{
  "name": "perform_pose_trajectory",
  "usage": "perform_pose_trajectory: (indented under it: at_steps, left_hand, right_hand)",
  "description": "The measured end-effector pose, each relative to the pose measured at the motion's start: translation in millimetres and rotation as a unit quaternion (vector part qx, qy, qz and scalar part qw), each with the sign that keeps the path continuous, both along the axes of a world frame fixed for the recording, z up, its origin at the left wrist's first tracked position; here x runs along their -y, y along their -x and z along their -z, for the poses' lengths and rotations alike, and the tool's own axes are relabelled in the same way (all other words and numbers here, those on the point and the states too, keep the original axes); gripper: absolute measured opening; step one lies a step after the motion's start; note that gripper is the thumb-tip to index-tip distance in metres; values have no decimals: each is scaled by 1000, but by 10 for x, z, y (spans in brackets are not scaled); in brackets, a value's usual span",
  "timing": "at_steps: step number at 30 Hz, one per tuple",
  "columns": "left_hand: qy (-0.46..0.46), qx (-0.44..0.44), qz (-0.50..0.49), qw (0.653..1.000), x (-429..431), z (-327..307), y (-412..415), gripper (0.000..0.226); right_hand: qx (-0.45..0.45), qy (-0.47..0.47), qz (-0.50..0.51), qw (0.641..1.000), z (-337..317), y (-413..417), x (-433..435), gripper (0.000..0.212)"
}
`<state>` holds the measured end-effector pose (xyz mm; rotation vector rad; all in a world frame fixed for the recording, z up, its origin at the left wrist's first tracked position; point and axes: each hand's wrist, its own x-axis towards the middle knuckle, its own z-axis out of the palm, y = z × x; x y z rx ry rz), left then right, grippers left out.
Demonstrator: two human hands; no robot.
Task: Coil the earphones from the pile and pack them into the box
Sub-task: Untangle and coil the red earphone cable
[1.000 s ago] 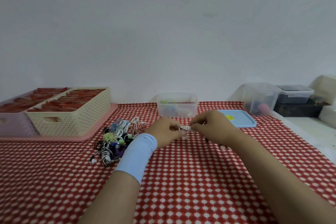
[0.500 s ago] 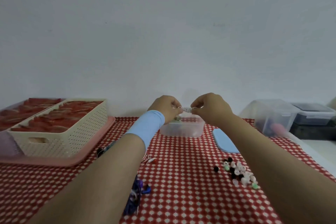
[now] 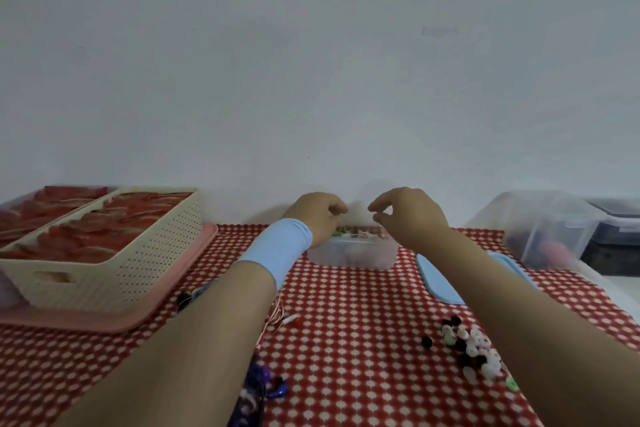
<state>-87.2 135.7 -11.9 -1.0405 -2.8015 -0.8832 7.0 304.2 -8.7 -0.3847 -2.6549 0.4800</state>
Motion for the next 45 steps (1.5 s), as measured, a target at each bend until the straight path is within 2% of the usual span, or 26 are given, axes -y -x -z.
perform_pose_trajectory:
  at_steps: [4, 9, 15, 16, 19, 21, 24, 26, 28, 31, 33, 35, 37, 38, 40, 45]
  left_hand:
    - [-26, -54, 4, 998, 317, -48, -193, 17]
    - [54, -53, -1, 997, 781, -48, -425, 14]
    - [131, -41, -16, 990, 1307, -21, -569, 10]
    - [162, -41, -16, 986, 1389, -11, -580, 12]
    - [249, -20, -16, 968, 1603, 80, -577, 40]
    - [217, -14, -23, 976, 1694, 121, -582, 34]
    - [146, -23, -47, 988, 1737, 176, -559, 8]
    - [117, -17, -60, 991, 1745, 185, -571, 5]
    - [87, -9, -73, 994, 1762, 184, -560, 12]
    - [55, 22, -79, 995, 1767, 141, -539, 15]
    - [44, 40, -75, 995, 1735, 113, -534, 36]
    - [18, 57, -56, 997, 1671, 55, -577, 49]
    - [-15, 74, -38, 996, 1582, -13, -655, 44]
    - [-28, 81, -26, 996, 1527, -28, -674, 40]
    - [-40, 95, -5, 995, 1446, -12, -681, 33]
    - [-18, 128, -1, 992, 1355, 61, -669, 42]
  right_hand:
    - [-13, 21, -94, 995, -71, -136, 413, 19]
    - [87, 4, -199, 976, -14, -311, 960, 19]
    - [132, 30, -246, 960, 157, -353, 1419, 15]
    - [135, 13, -247, 959, 177, -348, 1480, 16]
    - [126, -18, -229, 965, 234, -322, 1613, 17]
    - [125, -4, -199, 972, 284, -294, 1661, 13]
    - [139, 2, -146, 980, 375, -262, 1695, 30]
    - [141, -1, -134, 981, 407, -253, 1694, 27]
    - [131, 48, -143, 980, 408, -247, 1649, 25]
    - [103, 176, -153, 967, 389, -267, 1558, 39]
    - [93, 254, -165, 948, 392, -301, 1498, 49]
    - [95, 311, -186, 927, 366, -324, 1427, 40]
    - [85, 373, -210, 900, 329, -348, 1359, 22]
    - [74, 403, -218, 886, 318, -358, 1324, 20]
    - [52, 443, -231, 864, 295, -379, 1279, 21]
    - [-33, 486, -202, 850, 286, -399, 1248, 22]
